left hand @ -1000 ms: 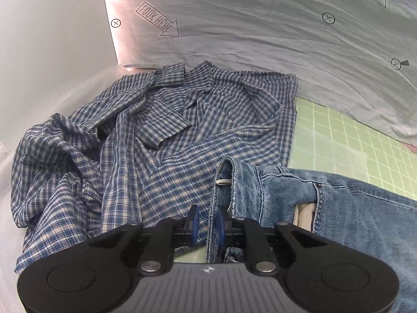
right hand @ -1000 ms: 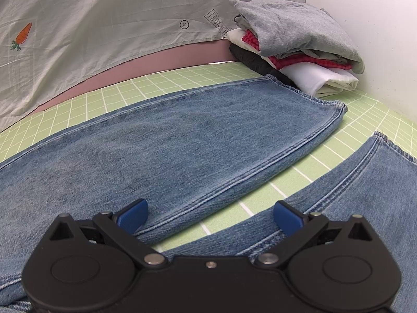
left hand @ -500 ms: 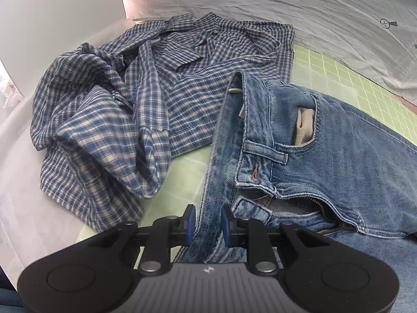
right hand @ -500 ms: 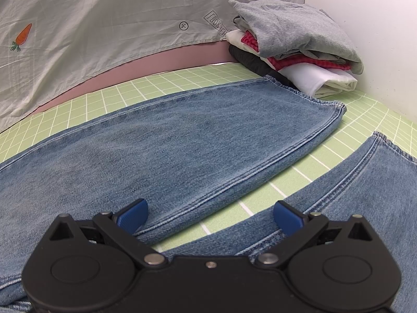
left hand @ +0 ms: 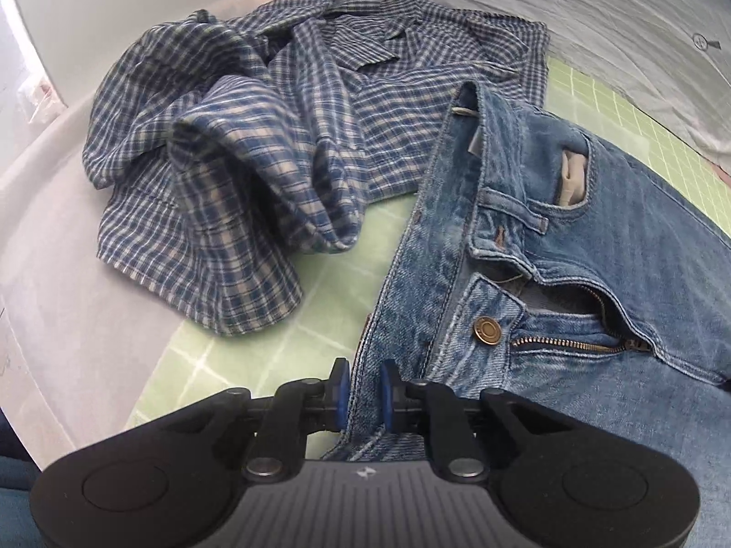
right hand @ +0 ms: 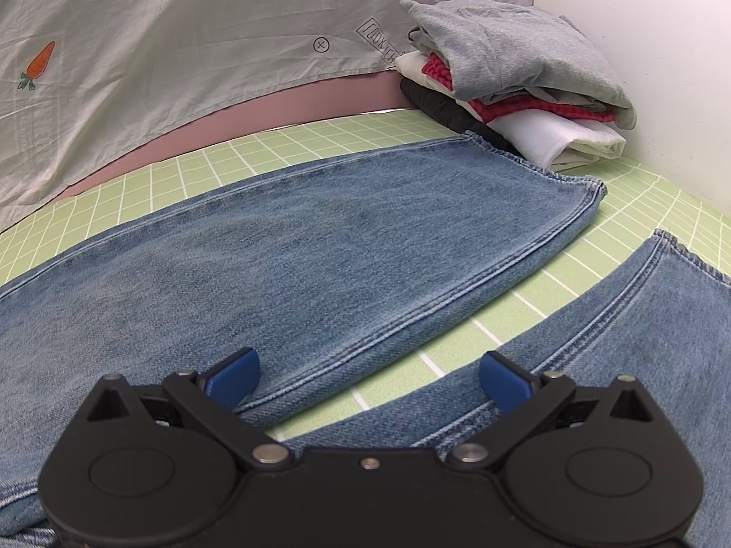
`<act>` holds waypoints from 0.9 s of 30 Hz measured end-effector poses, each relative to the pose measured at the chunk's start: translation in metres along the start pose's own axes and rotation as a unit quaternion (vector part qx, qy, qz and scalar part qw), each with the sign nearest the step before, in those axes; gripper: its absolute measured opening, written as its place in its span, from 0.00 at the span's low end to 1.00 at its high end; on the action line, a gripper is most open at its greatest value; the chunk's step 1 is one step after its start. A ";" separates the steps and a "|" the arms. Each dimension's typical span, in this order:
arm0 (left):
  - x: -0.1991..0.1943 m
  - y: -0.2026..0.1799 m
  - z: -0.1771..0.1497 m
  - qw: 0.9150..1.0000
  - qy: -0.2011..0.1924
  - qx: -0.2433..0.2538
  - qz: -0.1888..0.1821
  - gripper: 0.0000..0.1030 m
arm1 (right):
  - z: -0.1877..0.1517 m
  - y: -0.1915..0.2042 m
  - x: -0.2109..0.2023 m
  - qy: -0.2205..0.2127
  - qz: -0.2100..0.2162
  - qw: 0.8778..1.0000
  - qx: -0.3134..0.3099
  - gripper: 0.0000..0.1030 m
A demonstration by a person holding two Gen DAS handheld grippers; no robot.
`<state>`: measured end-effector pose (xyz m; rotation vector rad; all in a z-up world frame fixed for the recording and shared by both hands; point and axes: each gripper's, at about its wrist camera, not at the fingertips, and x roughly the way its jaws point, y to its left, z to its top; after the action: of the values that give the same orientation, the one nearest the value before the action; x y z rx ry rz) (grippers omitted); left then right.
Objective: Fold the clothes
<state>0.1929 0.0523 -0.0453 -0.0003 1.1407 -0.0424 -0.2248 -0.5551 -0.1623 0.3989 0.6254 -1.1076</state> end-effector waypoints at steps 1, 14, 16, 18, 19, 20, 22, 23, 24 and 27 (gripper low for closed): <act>0.000 0.004 -0.001 1.000 -0.002 -0.013 0.004 0.15 | 0.000 0.000 0.000 0.000 0.000 1.000 0.000 1.00; -0.022 -0.003 -0.002 0.996 -0.056 -0.055 -0.045 0.22 | 0.000 0.000 -0.002 0.003 0.000 1.000 0.000 1.00; -0.018 -0.016 0.000 0.995 -0.051 -0.032 -0.074 0.23 | 0.000 0.000 -0.003 0.003 0.000 1.000 0.000 1.00; -0.010 -0.030 -0.001 0.995 -0.039 -0.011 -0.087 0.27 | -0.001 0.000 -0.003 0.003 0.000 1.000 0.000 1.00; -0.006 -0.036 -0.002 0.995 -0.034 -0.004 -0.091 0.33 | -0.001 0.000 -0.004 0.003 0.001 1.000 -0.001 1.00; -0.002 -0.039 -0.003 0.995 -0.030 -0.005 -0.091 0.36 | -0.001 -0.001 -0.004 0.003 0.002 1.000 -0.001 1.00; 0.004 -0.045 -0.006 0.996 -0.024 -0.007 -0.090 0.50 | -0.001 -0.002 -0.005 0.005 0.005 1.000 -0.004 1.00; 0.006 -0.047 -0.007 0.996 -0.026 -0.008 -0.087 0.52 | -0.001 -0.002 -0.005 0.006 0.006 1.000 -0.005 1.00; 0.007 -0.048 -0.007 0.996 -0.028 -0.009 -0.083 0.52 | 0.000 -0.002 -0.005 0.008 0.007 1.000 -0.006 1.00; 0.011 -0.049 -0.007 0.997 -0.033 -0.013 -0.074 0.51 | 0.003 -0.002 -0.004 0.017 0.007 1.000 -0.006 1.00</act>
<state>0.1895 0.0029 -0.0575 -0.1078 1.0734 -0.1585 -0.2275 -0.5545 -0.1573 0.4124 0.6586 -1.0844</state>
